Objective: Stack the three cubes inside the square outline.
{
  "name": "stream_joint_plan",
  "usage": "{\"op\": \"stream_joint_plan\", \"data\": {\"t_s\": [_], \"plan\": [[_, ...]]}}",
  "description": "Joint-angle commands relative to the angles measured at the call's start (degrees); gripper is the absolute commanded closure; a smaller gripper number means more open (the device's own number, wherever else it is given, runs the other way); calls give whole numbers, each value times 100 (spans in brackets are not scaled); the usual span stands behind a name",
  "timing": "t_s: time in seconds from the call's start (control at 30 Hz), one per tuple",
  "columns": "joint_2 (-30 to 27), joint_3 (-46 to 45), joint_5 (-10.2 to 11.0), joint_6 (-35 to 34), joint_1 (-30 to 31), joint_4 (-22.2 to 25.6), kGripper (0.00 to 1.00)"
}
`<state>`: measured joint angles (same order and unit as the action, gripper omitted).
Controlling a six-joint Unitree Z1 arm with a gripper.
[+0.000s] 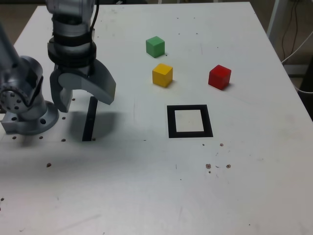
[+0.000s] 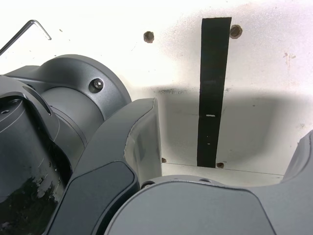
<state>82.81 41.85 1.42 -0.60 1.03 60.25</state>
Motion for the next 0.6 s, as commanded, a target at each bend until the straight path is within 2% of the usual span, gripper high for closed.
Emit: {"op": "stream_joint_plan", "data": {"t_s": [0.0,0.57], "plan": [[-19,-19,7,-10,11,5,1],[75,44,22,-10,11,9,1]]}}
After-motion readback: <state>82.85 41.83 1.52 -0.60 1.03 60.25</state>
